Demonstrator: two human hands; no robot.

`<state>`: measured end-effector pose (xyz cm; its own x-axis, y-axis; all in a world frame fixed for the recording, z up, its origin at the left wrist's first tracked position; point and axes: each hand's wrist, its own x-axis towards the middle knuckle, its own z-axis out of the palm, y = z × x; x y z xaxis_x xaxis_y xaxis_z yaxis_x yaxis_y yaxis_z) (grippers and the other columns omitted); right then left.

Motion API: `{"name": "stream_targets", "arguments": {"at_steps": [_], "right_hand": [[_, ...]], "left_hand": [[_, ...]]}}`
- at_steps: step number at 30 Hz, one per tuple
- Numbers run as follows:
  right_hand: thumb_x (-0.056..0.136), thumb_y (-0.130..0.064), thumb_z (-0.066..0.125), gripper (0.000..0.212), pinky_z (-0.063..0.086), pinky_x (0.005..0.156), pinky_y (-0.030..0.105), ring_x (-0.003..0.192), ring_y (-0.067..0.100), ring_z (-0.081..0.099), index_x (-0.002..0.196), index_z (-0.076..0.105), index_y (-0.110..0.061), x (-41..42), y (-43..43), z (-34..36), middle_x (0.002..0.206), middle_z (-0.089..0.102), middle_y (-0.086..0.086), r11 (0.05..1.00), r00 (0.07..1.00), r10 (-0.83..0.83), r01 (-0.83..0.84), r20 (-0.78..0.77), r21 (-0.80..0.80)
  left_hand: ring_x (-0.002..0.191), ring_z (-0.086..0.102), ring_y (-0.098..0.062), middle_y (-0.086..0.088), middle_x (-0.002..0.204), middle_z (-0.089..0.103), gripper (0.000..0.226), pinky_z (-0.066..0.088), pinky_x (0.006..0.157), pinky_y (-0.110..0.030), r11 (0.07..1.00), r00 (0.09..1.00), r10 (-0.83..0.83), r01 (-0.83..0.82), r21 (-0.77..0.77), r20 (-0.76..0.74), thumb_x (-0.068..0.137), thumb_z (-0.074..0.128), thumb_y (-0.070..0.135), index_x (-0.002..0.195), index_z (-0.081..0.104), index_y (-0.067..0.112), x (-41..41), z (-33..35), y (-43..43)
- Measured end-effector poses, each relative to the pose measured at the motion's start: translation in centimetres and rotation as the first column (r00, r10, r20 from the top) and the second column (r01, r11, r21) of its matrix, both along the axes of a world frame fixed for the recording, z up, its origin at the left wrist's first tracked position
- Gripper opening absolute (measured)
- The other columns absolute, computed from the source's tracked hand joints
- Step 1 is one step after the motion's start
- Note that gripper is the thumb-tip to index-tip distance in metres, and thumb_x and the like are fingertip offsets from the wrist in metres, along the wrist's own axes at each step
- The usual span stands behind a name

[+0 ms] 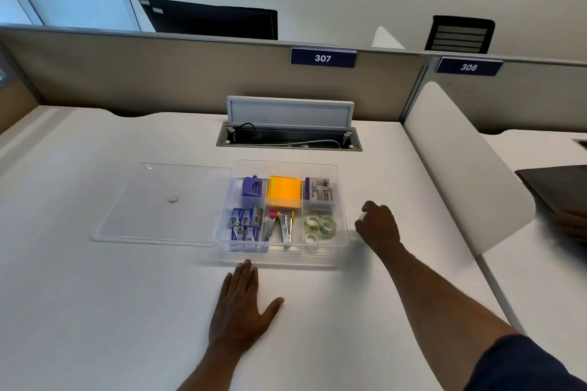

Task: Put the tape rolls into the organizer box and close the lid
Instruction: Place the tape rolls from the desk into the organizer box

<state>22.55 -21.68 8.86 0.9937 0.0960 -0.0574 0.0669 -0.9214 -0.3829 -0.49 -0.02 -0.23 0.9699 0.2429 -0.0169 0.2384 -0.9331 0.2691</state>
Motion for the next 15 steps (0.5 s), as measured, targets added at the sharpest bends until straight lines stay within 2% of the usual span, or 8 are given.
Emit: {"name": "stream_targets", "arguments": {"at_steps": [3,5,9,15], "right_hand": [[0.081,-0.015,0.063,0.034,0.048,0.085,0.036,0.102,0.035,0.057,0.114,0.059,-0.009,0.5,1.8,1.4,0.105,0.062,0.02,0.987,0.994,0.094,-0.101,0.058,0.124],[0.079,-0.018,0.066,0.036,0.048,0.084,0.035,0.101,0.034,0.058,0.114,0.06,-0.011,0.7,3.1,2.1,0.105,0.062,0.019,0.964,0.972,0.225,-0.232,0.069,0.131],[0.077,-0.019,0.069,0.038,0.047,0.092,0.035,0.107,0.032,0.057,0.113,0.063,-0.013,0.4,4.8,2.3,0.113,0.061,0.018,0.897,0.904,0.428,-0.424,-0.005,0.125],[0.076,-0.019,0.072,0.038,0.045,0.099,0.035,0.118,0.031,0.054,0.113,0.064,-0.013,-0.6,5.4,1.4,0.124,0.06,0.016,0.851,0.839,0.526,-0.52,-0.137,0.077]], "left_hand": [[0.141,0.028,-0.026,-0.013,0.152,0.033,0.09,-0.002,0.114,-0.028,1.0,1.0,0.001,-0.001,-0.008,-0.002,0.085,0.029,0.074,0.14,0.039,0.003,-0.1,0.2,0.0],[0.141,0.029,-0.026,-0.013,0.152,0.033,0.09,0.0,0.115,-0.029,1.0,1.0,-0.002,0.002,-0.008,0.006,0.085,0.029,0.074,0.14,0.04,0.003,0.0,0.2,-0.1],[0.144,0.022,-0.023,-0.011,0.155,0.027,0.092,-0.001,0.115,-0.029,1.0,1.0,-0.002,0.002,-0.002,0.028,0.084,0.027,0.075,0.143,0.034,0.005,0.1,0.2,-0.2],[0.143,0.024,-0.024,-0.012,0.154,0.029,0.092,0.004,0.114,-0.032,1.0,1.0,-0.003,0.003,0.01,0.02,0.084,0.028,0.075,0.142,0.037,0.004,0.2,0.2,0.0]]}}
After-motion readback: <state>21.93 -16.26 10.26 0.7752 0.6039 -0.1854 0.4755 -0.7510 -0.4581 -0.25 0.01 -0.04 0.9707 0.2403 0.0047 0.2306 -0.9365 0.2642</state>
